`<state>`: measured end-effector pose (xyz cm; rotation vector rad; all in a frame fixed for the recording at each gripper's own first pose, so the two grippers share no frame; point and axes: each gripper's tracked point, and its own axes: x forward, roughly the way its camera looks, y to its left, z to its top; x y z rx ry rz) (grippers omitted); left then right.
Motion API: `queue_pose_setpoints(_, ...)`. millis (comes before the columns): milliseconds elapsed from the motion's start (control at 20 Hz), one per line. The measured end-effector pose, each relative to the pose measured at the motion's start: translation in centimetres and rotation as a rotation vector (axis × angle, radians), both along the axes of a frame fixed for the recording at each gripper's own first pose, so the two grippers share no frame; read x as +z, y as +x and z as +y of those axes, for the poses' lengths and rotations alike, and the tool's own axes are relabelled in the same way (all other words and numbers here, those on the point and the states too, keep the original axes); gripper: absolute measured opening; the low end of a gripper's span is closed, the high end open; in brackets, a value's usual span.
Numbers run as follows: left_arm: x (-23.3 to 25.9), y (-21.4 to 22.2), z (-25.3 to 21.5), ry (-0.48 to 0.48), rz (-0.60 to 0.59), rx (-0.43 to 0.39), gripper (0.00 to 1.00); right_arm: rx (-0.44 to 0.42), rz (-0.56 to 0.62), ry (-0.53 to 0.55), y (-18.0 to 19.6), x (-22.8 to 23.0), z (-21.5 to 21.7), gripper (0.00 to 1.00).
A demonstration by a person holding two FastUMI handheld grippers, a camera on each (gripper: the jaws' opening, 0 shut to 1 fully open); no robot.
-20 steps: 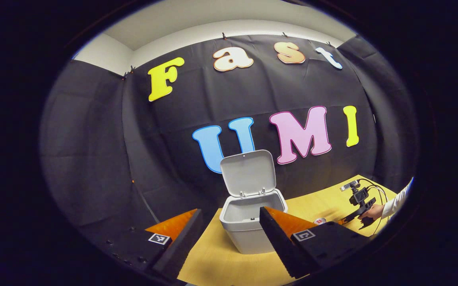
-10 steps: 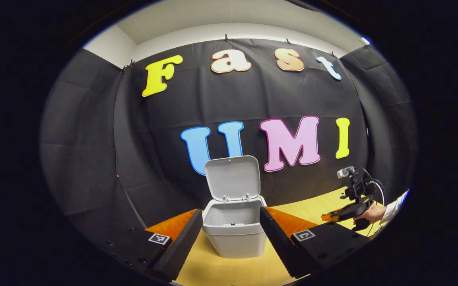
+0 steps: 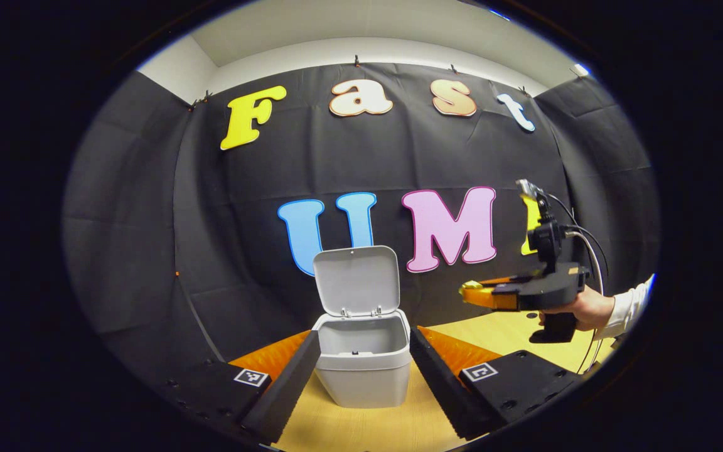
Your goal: Press the lid of the desktop garbage bin to open it, pick up the crumpled paper on the desktop and throw it into the bin, then pick up the pop can on the desktop and drop it into the bin, and finally close the garbage bin lid.
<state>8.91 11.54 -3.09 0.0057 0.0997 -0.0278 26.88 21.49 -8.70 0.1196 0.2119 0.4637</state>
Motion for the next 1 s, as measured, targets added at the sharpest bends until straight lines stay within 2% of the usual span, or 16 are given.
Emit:
queue_pose_setpoints(200,-0.2,-1.0,0.5,-0.015,0.002,0.025,0.96,0.088,-0.015,0.021,0.4,0.7,6.7,0.41)
queue_pose_setpoints(400,-1.5,-2.2,1.2,-0.011,0.027,0.057,0.96,0.155,0.011,-0.045,1.4,-2.5,12.4,0.41)
queue_pose_setpoints(600,-2.9,-3.0,2.1,-0.029,0.055,0.081,0.96,0.129,0.099,-0.095,3.3,-6.5,14.5,0.41)
queue_pose_setpoints(750,-4.1,-3.2,2.8,-0.045,0.079,0.098,0.96,0.149,0.146,-0.113,3.7,-8.1,15.6,0.42)
queue_pose_setpoints(800,-4.4,-3.2,2.9,-0.045,0.082,0.099,0.96,0.155,0.145,-0.118,3.6,-8.3,15.7,0.35)
queue_pose_setpoints(850,-4.5,-3.0,3.0,-0.046,0.083,0.096,0.96,0.158,0.141,-0.124,3.2,-8.2,16.0,0.58)
queue_pose_setpoints(900,-4.7,-3.0,3.0,-0.048,0.086,0.088,0.96,0.16,0.138,-0.126,3.1,-8.1,15.9,0.48)
queue_pose_setpoints(1000,-5.5,-2.6,2.4,-0.06,0.09,0.059,0.96,0.155,0.126,-0.135,2.8,-7.6,15.5,0.82)
